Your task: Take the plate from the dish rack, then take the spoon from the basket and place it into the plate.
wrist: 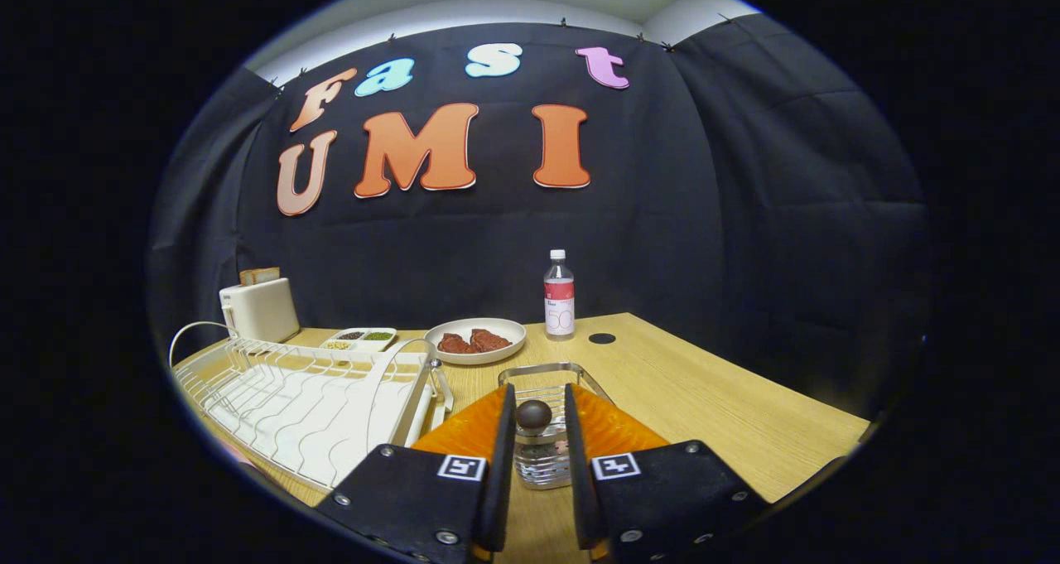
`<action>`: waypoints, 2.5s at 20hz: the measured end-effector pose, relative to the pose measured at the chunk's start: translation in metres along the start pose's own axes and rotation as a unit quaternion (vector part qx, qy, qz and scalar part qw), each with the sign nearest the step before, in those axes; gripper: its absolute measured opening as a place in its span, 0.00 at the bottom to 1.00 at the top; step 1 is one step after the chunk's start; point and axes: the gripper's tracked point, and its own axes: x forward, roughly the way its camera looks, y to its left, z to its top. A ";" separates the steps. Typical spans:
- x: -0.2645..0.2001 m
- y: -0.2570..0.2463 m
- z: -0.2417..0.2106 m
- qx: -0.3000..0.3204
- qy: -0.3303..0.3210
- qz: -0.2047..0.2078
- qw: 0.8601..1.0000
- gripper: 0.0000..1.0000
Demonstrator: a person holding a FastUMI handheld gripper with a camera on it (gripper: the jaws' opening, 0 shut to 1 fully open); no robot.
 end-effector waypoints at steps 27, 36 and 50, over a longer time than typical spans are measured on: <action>-0.128 0.042 0.126 -0.030 -0.100 0.035 0.994 0.05; -0.195 0.110 0.102 -0.025 -0.078 0.095 0.992 0.05; -0.240 0.216 0.015 -0.017 -0.017 0.179 0.984 0.05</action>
